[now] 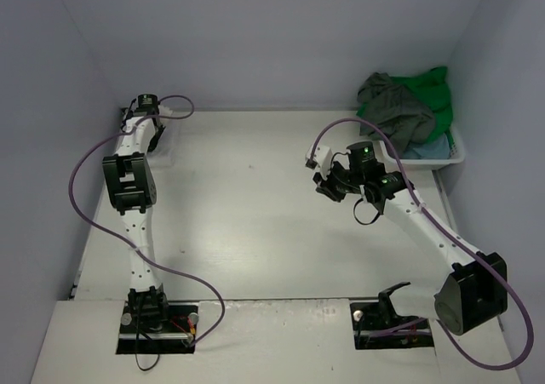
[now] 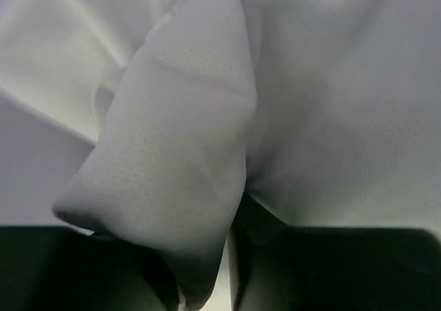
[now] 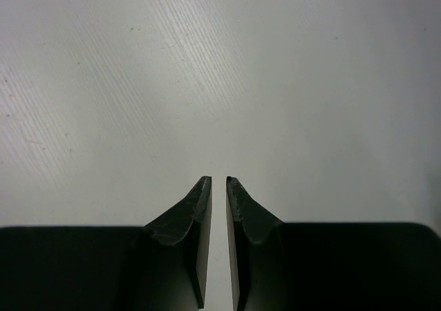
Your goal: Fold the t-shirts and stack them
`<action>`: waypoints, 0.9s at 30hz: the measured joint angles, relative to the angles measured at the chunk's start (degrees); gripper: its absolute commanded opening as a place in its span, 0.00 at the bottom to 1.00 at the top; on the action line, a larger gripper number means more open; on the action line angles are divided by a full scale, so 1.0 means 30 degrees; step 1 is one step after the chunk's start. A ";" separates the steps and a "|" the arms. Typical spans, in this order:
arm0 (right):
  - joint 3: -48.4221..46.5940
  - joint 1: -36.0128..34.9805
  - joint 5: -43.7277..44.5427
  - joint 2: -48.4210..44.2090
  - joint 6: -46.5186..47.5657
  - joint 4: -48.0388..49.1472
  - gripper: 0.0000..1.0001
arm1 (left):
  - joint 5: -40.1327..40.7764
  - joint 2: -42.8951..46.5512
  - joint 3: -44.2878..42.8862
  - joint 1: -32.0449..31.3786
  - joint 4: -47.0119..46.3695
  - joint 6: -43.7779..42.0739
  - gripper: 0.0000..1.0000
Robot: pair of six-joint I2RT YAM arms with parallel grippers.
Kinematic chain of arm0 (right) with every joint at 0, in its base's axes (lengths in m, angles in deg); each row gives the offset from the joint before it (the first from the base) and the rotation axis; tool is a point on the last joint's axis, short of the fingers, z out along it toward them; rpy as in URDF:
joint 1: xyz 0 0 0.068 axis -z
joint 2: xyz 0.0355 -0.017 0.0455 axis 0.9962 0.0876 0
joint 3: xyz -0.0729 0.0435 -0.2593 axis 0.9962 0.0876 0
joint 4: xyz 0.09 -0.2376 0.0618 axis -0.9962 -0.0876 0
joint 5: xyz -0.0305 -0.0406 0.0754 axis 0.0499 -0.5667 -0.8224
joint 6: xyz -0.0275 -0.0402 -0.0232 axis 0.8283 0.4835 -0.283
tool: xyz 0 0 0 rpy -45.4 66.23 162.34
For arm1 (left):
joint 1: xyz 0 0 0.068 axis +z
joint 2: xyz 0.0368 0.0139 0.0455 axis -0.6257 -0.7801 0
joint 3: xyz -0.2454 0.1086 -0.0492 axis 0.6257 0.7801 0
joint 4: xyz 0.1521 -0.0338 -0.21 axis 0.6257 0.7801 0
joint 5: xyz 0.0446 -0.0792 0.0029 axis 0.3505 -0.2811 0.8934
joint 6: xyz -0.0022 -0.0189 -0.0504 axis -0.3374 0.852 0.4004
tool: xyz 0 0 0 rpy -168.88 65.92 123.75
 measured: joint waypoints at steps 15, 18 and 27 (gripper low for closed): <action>0.0277 0.0240 -0.0612 -0.0007 -0.0146 -0.0022 0.11 | 0.2142 -0.0117 -0.0270 0.0357 -0.1960 0.0036 0.65; 0.0277 0.0262 -0.0663 -0.0007 -0.0211 -0.0022 0.11 | 0.2783 0.0444 0.1035 0.0357 -0.3184 -0.0007 0.66; 0.0299 0.0510 -0.0911 -0.0087 -0.0350 -0.0029 0.13 | 0.3351 0.2732 0.2171 0.0364 -0.4248 0.0109 0.66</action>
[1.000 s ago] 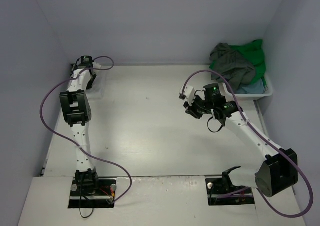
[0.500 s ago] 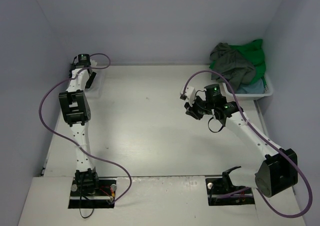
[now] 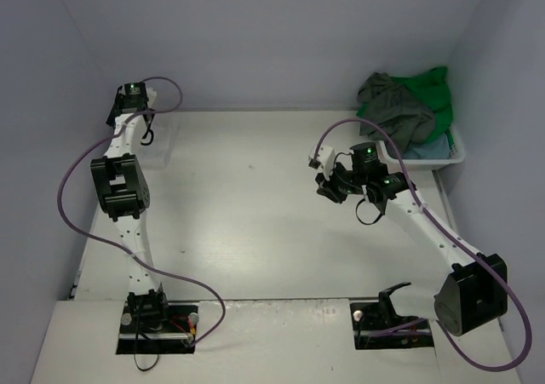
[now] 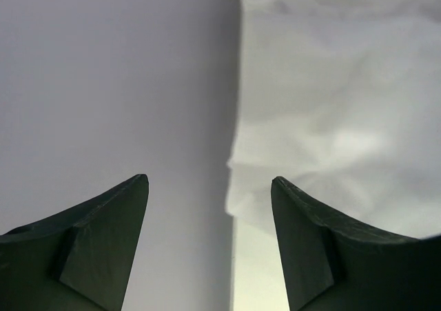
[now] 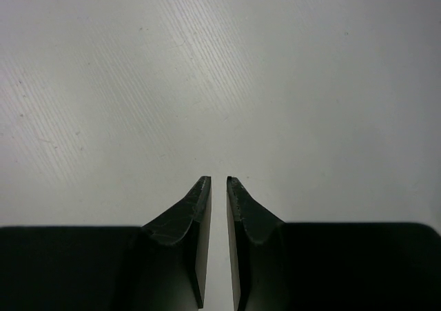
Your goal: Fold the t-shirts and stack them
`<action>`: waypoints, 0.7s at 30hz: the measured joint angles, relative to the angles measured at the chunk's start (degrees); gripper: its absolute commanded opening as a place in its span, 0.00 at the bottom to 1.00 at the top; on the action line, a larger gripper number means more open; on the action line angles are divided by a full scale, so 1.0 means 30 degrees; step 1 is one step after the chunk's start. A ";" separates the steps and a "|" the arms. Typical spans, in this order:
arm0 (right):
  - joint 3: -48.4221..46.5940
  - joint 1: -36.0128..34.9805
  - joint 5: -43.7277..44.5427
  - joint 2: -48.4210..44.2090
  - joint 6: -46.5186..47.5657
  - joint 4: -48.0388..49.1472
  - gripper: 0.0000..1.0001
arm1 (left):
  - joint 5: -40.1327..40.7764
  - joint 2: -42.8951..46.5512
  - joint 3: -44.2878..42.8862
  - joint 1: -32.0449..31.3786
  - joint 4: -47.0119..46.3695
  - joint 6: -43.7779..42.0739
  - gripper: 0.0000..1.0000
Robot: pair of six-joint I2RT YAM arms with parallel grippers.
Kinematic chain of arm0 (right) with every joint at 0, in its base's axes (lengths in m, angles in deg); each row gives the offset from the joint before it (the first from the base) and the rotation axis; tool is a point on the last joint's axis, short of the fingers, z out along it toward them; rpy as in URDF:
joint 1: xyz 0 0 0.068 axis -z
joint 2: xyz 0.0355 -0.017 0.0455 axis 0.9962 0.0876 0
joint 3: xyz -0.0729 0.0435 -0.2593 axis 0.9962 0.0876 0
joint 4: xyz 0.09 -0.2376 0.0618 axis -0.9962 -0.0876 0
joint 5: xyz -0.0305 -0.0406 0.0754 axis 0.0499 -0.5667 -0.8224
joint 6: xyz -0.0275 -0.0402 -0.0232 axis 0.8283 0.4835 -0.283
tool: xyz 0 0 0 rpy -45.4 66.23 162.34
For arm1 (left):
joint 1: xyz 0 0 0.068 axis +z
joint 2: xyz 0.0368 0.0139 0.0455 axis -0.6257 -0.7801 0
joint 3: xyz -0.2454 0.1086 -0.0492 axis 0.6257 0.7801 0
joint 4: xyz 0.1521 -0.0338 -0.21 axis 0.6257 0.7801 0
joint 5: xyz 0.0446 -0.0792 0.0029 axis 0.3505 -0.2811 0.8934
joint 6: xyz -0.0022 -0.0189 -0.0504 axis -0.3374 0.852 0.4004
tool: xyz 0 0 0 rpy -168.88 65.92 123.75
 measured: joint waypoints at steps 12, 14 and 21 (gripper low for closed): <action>0.0474 0.0321 -0.0291 -0.0146 -0.0051 -0.0073 0.12 | -0.0576 0.2135 0.0131 0.0000 -0.0277 0.0255 0.66; 0.0539 0.0408 -0.0328 -0.0146 -0.0036 -0.0087 0.12 | -0.0670 0.1836 0.0168 0.0000 -0.0299 0.0321 0.60; 0.0627 0.0743 -0.0517 -0.0146 0.0138 -0.0087 0.12 | -0.0772 -0.0780 -0.0554 0.0000 -0.0372 0.0503 0.43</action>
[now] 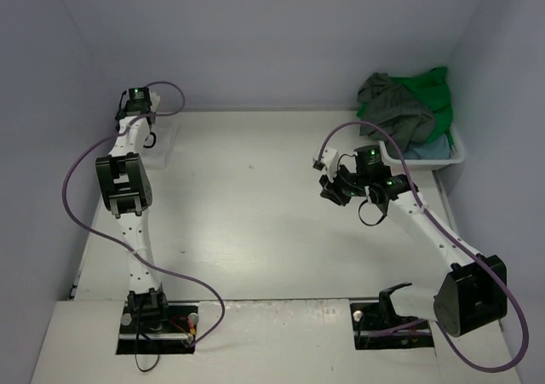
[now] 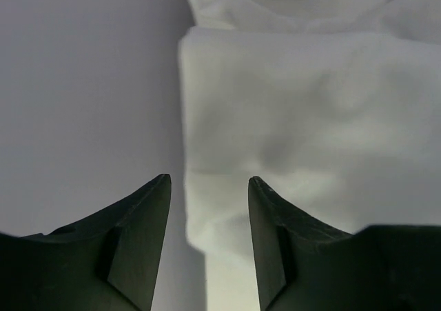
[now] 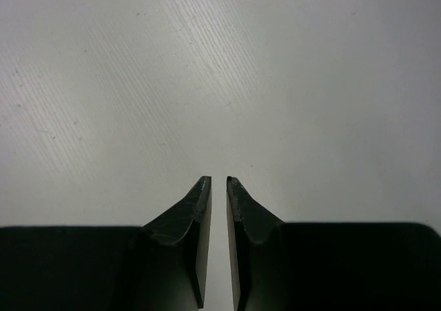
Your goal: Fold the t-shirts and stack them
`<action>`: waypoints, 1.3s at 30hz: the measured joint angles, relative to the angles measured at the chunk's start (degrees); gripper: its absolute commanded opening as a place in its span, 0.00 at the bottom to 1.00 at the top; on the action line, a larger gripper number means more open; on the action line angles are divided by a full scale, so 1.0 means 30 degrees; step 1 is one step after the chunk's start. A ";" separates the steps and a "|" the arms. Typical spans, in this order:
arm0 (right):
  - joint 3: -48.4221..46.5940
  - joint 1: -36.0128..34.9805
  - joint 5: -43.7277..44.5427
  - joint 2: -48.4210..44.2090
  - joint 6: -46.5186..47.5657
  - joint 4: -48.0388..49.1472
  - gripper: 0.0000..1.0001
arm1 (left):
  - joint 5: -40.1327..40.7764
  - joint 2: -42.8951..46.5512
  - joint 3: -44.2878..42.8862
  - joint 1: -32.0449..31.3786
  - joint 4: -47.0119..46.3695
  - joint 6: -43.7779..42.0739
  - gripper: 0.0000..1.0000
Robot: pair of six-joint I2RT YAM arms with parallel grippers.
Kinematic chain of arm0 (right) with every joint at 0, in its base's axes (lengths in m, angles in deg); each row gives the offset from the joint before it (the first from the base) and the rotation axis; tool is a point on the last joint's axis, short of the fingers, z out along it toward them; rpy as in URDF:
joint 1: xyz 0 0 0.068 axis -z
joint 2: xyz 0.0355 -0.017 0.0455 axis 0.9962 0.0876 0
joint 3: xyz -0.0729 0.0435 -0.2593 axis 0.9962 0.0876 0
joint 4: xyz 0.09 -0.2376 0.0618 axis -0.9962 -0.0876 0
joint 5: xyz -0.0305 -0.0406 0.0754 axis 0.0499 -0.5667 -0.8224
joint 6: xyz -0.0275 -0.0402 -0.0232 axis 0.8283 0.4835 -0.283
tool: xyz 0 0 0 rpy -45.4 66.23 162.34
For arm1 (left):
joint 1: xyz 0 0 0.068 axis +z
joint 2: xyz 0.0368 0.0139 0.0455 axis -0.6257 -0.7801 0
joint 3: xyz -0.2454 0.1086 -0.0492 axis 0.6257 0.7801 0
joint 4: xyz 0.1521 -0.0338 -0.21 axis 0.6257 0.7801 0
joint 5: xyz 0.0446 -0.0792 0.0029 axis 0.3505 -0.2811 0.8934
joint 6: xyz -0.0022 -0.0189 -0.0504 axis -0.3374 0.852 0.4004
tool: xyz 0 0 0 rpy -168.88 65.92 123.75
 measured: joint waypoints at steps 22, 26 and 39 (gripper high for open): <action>0.0036 0.0503 -0.0291 0.0758 0.0197 0.0000 0.12 | 0.0291 -0.3621 -0.3257 0.0000 -0.0277 -0.0029 0.72; 0.0036 0.0619 -0.0284 0.0729 0.0182 0.0000 0.16 | 0.0372 -0.3606 -0.3402 0.0015 -0.0124 0.0342 0.83; -0.0146 0.1406 0.1486 0.0648 -0.0546 0.0612 0.28 | -0.4685 0.0109 -0.3810 -0.0670 0.5603 0.2477 0.85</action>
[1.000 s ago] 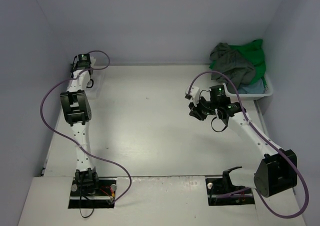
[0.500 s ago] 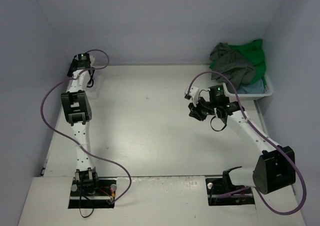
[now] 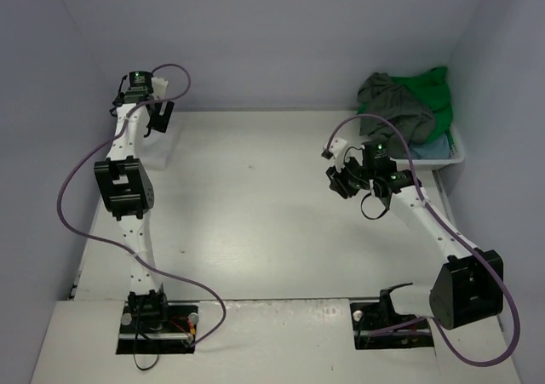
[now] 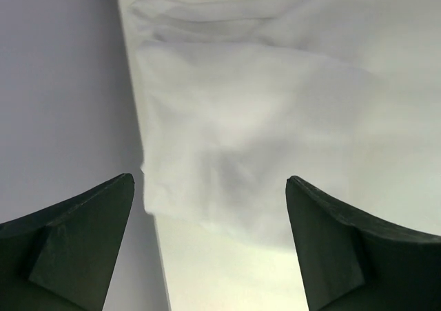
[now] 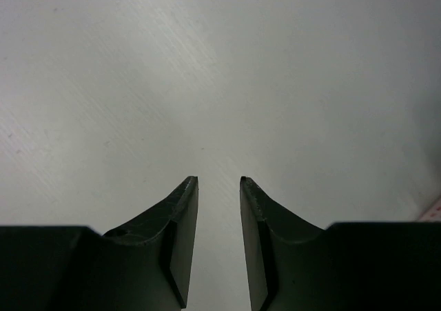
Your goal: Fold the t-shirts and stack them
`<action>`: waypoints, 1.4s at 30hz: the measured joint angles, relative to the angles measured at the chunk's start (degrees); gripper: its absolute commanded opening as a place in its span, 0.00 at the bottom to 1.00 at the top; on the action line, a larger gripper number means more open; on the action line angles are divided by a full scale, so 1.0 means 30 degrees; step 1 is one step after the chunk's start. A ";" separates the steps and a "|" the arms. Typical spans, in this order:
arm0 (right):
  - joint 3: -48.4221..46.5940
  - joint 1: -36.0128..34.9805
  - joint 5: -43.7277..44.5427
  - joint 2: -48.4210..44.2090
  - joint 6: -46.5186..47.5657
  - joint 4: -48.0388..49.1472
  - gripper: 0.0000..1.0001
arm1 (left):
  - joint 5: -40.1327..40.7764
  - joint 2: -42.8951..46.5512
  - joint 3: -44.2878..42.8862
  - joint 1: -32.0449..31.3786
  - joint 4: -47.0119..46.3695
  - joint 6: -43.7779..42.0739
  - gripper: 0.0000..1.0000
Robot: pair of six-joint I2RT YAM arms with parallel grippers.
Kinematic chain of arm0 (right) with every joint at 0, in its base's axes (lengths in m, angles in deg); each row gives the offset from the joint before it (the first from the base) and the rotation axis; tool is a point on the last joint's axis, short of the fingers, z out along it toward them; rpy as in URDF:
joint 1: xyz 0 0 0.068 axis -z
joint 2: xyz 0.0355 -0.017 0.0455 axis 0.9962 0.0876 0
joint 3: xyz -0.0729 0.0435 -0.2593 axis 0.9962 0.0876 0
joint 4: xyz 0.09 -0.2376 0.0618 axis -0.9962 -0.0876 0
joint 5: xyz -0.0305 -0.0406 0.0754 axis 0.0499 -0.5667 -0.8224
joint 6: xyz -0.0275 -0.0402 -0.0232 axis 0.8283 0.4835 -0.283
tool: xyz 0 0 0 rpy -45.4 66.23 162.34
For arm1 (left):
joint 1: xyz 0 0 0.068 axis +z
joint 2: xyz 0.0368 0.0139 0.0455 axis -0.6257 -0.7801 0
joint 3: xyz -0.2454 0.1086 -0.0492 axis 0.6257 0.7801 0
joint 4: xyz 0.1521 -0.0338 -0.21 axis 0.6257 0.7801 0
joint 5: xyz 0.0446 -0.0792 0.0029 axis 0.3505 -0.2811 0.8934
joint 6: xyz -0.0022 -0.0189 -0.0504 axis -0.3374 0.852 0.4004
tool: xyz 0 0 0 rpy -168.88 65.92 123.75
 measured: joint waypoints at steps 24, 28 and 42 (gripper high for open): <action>-0.9151 0.0976 1.7413 1.2021 0.1224 0.3993 0.57 | -0.9981 1.8491 1.1424 -0.5238 0.6819 0.1982 0.85; -0.9923 0.1122 1.8600 1.3129 0.1996 0.4481 0.57 | -1.0025 1.9540 1.3216 -0.5231 0.6987 0.1916 0.85; -1.2451 0.1945 2.0786 1.7194 0.3978 0.6550 0.13 | -1.0338 1.9759 1.4892 -0.4830 0.6608 0.1931 0.85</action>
